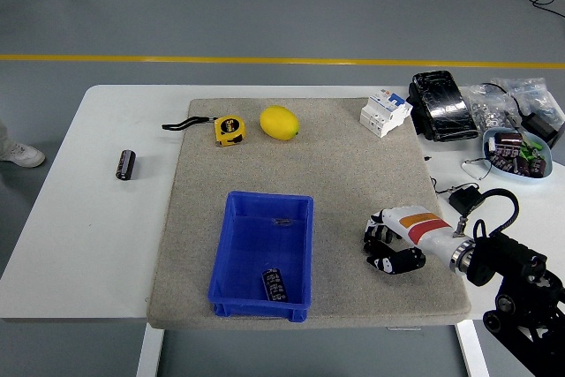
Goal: Pick up the battery,place it into the box
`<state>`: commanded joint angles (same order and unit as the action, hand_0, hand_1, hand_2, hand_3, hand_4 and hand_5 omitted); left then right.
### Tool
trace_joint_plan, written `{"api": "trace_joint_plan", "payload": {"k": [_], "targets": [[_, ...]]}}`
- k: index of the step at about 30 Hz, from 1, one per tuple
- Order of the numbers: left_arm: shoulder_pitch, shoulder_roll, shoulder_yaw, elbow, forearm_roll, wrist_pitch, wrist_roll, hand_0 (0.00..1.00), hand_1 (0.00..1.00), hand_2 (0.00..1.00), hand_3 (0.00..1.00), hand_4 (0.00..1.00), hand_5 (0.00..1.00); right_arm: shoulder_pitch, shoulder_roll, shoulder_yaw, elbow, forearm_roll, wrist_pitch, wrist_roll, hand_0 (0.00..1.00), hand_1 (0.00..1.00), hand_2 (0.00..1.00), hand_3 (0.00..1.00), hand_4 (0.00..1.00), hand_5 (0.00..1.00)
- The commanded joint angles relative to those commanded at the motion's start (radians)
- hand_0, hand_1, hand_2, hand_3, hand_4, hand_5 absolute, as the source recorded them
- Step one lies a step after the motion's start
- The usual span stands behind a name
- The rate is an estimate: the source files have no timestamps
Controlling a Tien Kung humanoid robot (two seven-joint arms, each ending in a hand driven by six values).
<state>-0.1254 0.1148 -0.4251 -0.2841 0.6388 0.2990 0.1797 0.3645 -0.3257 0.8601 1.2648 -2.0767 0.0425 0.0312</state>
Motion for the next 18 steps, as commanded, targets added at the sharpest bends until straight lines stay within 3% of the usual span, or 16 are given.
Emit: {"api": "trace_joint_plan", "payload": {"k": [18], "targets": [[0.006, 0.002, -0.011, -0.001, 0.017, -0.005, 0.009, 0.692, 0.654, 0.702, 0.663, 0.683, 0.699, 0.007, 0.001, -0.002, 0.002, 0.013, -0.017, 0.006, 0.270, 0.378, 0.454, 0.482, 0.659, 0.090]]}}
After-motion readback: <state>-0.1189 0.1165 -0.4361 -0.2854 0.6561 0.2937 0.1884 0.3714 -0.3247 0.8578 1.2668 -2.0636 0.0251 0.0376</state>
